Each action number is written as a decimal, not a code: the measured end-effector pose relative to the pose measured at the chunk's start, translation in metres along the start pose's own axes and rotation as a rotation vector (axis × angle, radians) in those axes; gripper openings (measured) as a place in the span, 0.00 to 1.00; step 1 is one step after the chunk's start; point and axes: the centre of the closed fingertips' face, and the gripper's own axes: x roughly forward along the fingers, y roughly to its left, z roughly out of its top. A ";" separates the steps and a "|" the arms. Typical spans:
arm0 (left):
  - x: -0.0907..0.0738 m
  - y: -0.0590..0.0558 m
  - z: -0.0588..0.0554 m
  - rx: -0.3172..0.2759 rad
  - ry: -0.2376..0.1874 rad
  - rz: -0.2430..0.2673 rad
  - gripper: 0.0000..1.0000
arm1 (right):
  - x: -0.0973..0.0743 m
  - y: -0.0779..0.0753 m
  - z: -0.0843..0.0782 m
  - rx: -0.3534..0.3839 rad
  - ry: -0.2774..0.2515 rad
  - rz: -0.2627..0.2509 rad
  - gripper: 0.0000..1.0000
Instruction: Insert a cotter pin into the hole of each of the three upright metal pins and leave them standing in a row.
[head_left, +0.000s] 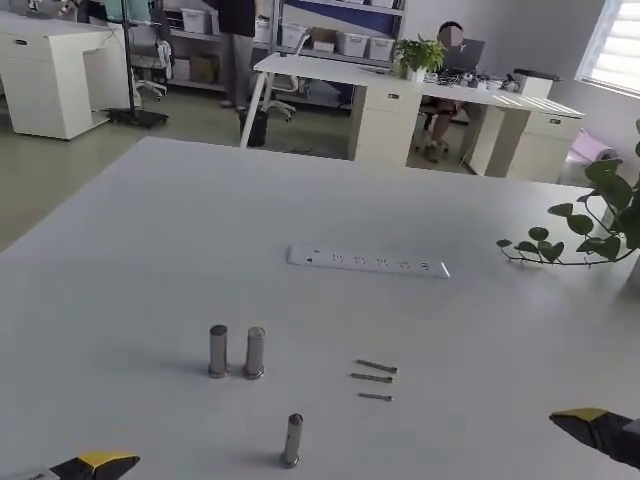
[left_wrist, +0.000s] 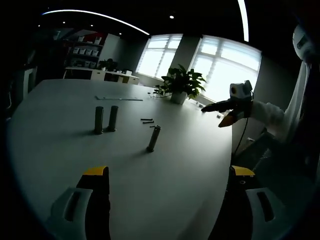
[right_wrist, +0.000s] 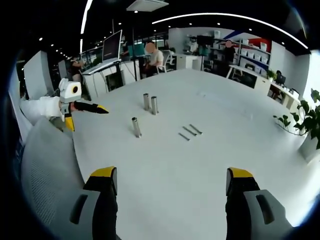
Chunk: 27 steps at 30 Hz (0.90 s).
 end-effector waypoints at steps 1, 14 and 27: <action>0.001 -0.002 0.000 0.004 0.000 0.000 0.99 | 0.002 -0.002 0.004 -0.003 -0.002 0.006 0.88; -0.007 0.010 -0.004 -0.004 0.008 0.055 0.99 | 0.029 -0.015 0.032 -0.052 0.008 0.056 0.87; -0.011 0.007 -0.004 0.002 0.020 0.062 0.99 | 0.070 -0.011 0.048 -0.217 0.095 0.182 0.81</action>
